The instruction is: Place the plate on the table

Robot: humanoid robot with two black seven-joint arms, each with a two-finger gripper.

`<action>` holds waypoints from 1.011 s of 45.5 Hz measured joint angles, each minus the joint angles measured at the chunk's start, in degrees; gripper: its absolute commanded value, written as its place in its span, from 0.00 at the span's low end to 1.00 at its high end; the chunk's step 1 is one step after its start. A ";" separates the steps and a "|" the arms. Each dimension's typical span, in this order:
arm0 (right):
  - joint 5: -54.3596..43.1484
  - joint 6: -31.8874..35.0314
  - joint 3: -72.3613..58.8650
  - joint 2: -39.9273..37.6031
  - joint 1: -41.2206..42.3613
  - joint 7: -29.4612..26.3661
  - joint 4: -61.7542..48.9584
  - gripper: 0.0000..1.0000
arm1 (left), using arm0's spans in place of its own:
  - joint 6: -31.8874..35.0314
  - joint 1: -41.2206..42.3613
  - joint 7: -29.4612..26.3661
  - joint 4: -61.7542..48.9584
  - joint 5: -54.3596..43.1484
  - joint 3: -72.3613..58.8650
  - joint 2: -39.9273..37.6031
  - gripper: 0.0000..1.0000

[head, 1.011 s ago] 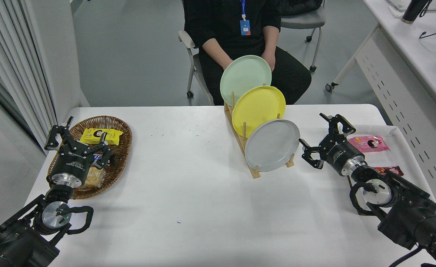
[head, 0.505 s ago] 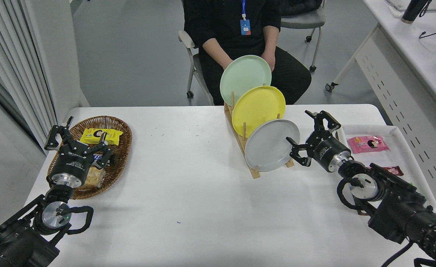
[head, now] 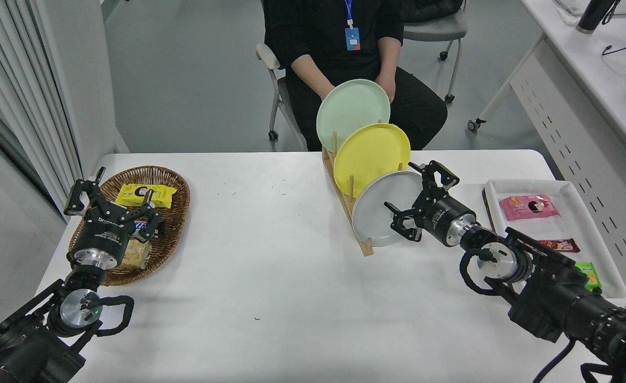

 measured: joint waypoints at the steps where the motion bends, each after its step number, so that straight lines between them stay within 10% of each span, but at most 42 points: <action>1: 0.32 -0.20 -0.08 -0.11 0.08 -0.37 0.34 1.00 | 0.00 0.00 0.00 0.00 0.01 0.00 0.00 0.98; 46: 3.81 -3.88 -0.94 -8.51 2.57 -4.47 8.04 1.00 | 0.00 -0.01 -0.02 0.00 0.00 0.00 0.00 0.98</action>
